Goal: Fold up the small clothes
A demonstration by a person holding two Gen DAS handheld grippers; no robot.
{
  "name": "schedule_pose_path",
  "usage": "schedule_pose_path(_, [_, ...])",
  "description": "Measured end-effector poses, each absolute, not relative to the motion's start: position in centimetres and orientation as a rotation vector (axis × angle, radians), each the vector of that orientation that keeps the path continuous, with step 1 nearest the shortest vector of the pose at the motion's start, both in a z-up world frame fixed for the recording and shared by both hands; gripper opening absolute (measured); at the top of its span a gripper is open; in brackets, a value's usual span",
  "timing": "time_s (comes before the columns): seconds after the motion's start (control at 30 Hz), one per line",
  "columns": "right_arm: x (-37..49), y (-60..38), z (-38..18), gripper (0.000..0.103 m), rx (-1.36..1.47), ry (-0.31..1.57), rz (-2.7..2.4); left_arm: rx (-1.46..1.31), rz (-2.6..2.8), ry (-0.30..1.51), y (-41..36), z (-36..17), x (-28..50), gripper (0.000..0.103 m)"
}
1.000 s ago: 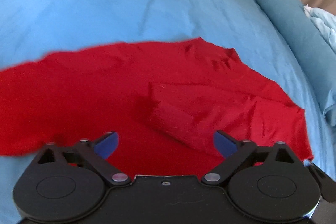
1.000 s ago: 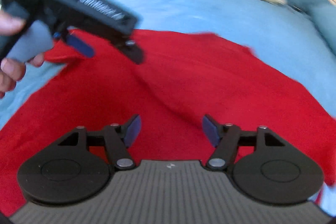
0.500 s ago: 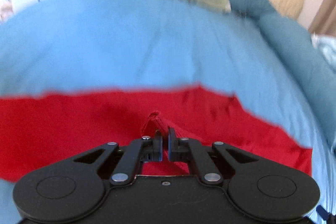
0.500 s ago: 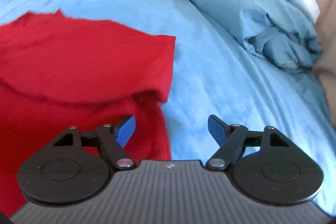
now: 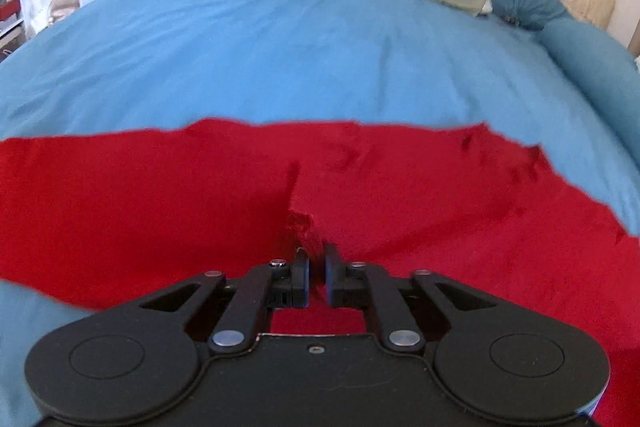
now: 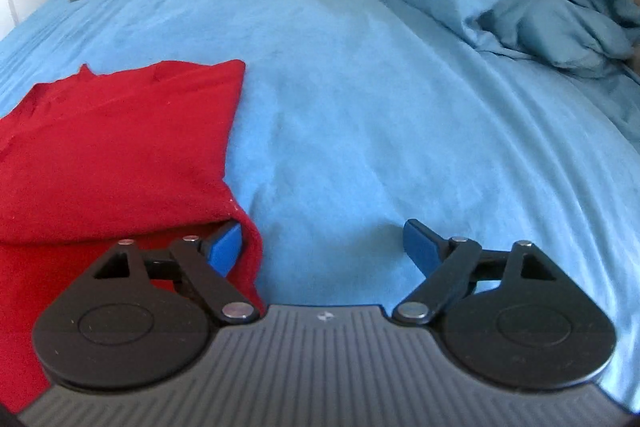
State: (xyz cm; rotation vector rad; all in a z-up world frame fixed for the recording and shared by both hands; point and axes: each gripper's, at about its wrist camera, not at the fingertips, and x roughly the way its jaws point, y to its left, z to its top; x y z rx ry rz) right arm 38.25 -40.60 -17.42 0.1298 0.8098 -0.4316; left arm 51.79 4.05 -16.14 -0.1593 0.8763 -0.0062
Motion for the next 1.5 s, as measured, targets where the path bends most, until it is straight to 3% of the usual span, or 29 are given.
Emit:
schedule_pose_path(0.07, [38.3, -40.9, -16.9, 0.099, 0.116, 0.829, -0.392, -0.109, 0.02, 0.886, 4.3, -15.5, 50.8, 0.035])
schedule_pose_path(0.2, [38.0, -39.1, -14.0, 0.1, 0.042, 0.81, -0.308, -0.024, 0.032, 0.88, 4.7, -13.3, 48.5, 0.056])
schedule_pose_path(0.23, [38.1, -38.1, -12.9, 0.1, 0.055, 0.789, -0.245, -0.002, 0.018, 0.861, 4.3, -12.5, 48.2, 0.068])
schedule_pose_path(0.27, [38.7, -37.2, -12.3, 0.101, 0.067, 0.778, -0.193, 0.02, 0.0, 0.84, 3.8, -11.9, 48.1, 0.072])
schedule_pose_path(0.47, [43.6, -32.8, -14.2, 0.101, 0.106, 0.782, -0.086, 0.041, -0.117, 0.803, 0.1, -11.8, 51.1, 0.073])
schedule_pose_path(0.57, [44.2, -34.3, -16.8, 0.099, 0.122, 0.879, -0.23, 0.05, -0.142, 0.806, -1.2, -12.3, 52.7, 0.073])
schedule_pose_path(0.7, [42.8, -36.5, -15.6, 0.1, 0.189, 0.909, -0.29, 0.052, -0.161, 0.838, -2.1, -13.8, 54.2, 0.073])
schedule_pose_path(0.87, [45.0, -36.7, -12.2, 0.101, 0.239, 0.778, -0.14, 0.055, -0.16, 0.891, -2.0, -15.6, 53.8, 0.073])
schedule_pose_path(1.07, [51.7, -35.0, -14.7, 0.1, 0.169, 0.76, -0.104, 0.079, -0.145, 0.91, -2.5, -17.1, 53.6, 0.075])
schedule_pose_path(1.23, [53.5, -39.9, -17.0, 0.099, 0.192, 0.768, -0.242, 0.045, -0.162, 0.907, -1.9, -17.5, 53.8, 0.077])
schedule_pose_path(1.5, [49.5, -39.2, -11.8, 0.1, 0.157, 0.699, -0.171, 0.068, -0.127, 0.883, -1.7, -14.9, 51.7, 0.077])
